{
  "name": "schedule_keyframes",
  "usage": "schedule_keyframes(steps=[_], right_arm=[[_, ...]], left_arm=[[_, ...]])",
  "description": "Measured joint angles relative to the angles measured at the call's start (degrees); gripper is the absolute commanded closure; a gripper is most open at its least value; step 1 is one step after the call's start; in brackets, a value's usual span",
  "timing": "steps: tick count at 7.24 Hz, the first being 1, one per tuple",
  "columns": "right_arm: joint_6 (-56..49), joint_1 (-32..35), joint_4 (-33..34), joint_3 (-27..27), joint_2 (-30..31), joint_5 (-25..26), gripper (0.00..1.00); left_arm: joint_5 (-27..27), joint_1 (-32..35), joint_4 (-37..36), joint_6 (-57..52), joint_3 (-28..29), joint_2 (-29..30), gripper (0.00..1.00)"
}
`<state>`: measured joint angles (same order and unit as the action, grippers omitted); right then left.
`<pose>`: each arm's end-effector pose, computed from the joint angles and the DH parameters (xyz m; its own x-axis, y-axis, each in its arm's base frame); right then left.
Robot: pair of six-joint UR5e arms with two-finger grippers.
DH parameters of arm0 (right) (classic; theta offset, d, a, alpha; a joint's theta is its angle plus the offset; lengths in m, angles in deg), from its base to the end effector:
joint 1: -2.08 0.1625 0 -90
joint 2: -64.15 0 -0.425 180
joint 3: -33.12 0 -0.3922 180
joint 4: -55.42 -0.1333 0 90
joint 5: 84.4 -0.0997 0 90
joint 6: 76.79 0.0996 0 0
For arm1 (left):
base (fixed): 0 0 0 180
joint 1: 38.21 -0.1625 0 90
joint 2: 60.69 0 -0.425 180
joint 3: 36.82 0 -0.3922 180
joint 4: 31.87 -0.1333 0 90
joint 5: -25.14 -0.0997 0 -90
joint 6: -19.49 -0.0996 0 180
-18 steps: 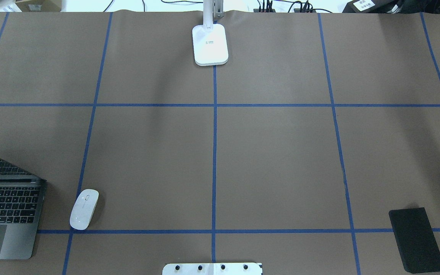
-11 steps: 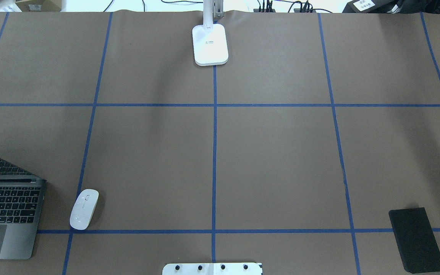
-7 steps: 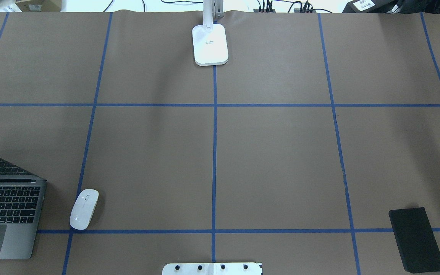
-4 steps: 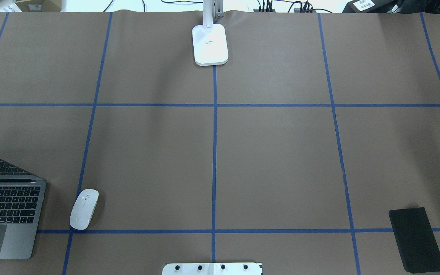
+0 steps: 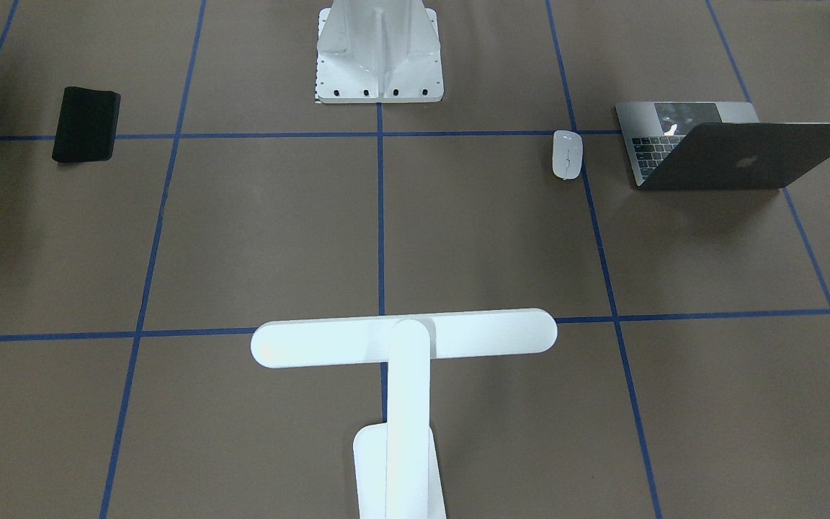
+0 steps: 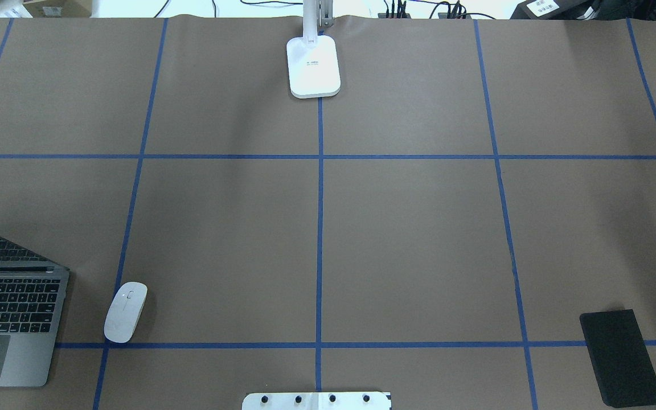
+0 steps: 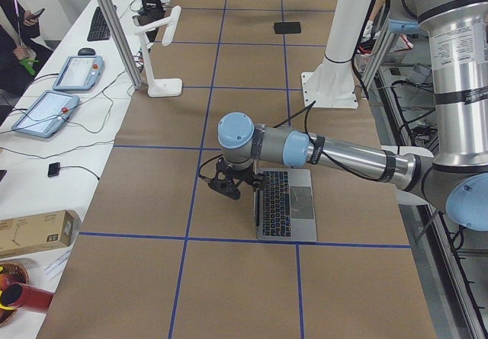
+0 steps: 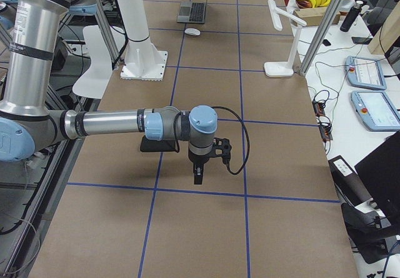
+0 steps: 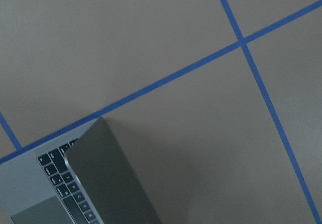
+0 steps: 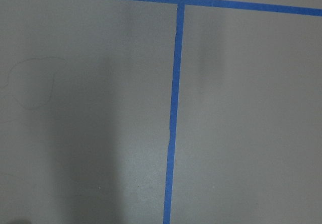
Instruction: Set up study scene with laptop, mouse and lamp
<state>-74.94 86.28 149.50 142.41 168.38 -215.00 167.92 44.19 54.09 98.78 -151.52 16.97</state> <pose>0.0290 -0.3921 0.6138 0.7571 -0.0556 0.6509 0.0766 0.9971 -0.0039 -0.0007 -0.4033 0.5389 0.2372 -0.9276 -0.2886 0.5498 0.3731 -0.7473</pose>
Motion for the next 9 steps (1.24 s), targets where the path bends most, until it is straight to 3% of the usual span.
schedule_keyframes(steps=[5,8,9], right_arm=[[0.04,0.00,-2.50,1.42,2.61,-0.90,0.00],[0.33,0.01,-4.18,1.18,3.39,-1.25,0.00],[0.34,0.00,-4.23,1.22,3.41,-1.45,0.00]], left_arm=[[-1.19,-8.41,3.87,20.16,-2.46,-1.46,0.00],[-5.40,-14.84,8.81,27.73,-1.47,-1.59,0.01],[-5.99,-16.02,9.37,28.40,-1.21,-1.78,0.20]])
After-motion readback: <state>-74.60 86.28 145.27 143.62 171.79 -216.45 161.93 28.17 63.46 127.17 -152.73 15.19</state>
